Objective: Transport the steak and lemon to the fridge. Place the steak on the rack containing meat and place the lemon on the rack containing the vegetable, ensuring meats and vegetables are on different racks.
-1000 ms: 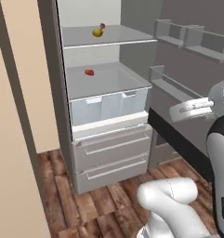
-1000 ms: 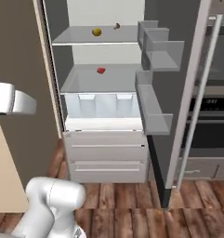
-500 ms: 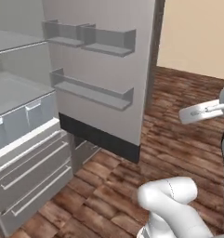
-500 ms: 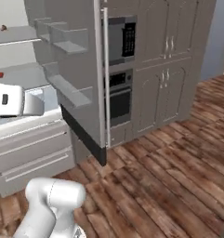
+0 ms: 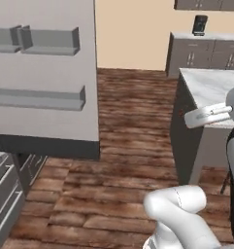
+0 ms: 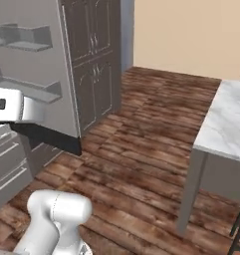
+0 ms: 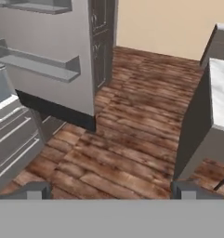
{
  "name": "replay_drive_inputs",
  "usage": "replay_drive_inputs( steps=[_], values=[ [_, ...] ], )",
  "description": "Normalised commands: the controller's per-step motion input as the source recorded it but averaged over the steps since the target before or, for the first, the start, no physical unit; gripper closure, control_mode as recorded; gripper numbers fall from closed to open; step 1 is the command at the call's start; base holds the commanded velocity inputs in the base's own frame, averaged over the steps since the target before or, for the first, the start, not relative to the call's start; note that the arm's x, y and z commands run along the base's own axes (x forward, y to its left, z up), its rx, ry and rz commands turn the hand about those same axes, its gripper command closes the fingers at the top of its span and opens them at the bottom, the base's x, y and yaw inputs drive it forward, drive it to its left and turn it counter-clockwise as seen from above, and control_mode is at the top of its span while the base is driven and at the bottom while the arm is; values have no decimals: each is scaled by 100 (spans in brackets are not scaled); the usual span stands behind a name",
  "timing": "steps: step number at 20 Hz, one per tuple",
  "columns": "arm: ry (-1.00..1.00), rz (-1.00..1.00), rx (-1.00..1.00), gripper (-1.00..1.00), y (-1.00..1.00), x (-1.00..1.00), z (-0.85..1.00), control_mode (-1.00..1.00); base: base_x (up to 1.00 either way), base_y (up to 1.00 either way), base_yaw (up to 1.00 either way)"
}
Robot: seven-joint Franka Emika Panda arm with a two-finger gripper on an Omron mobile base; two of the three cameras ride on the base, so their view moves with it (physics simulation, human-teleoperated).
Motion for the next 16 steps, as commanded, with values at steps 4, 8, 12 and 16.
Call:
replay_drive_inputs(
  steps=[4,8,12,16],
  values=[
    [0,0,0,-100,0,0,0,100,-37,-4,-71],
    [0,0,0,-100,0,0,0,100,-10,-93,-42],
    [0,0,0,-100,0,0,0,100,-1,-100,-28],
    [0,0,0,-100,0,0,0,100,-3,-100,-22]
  ],
)
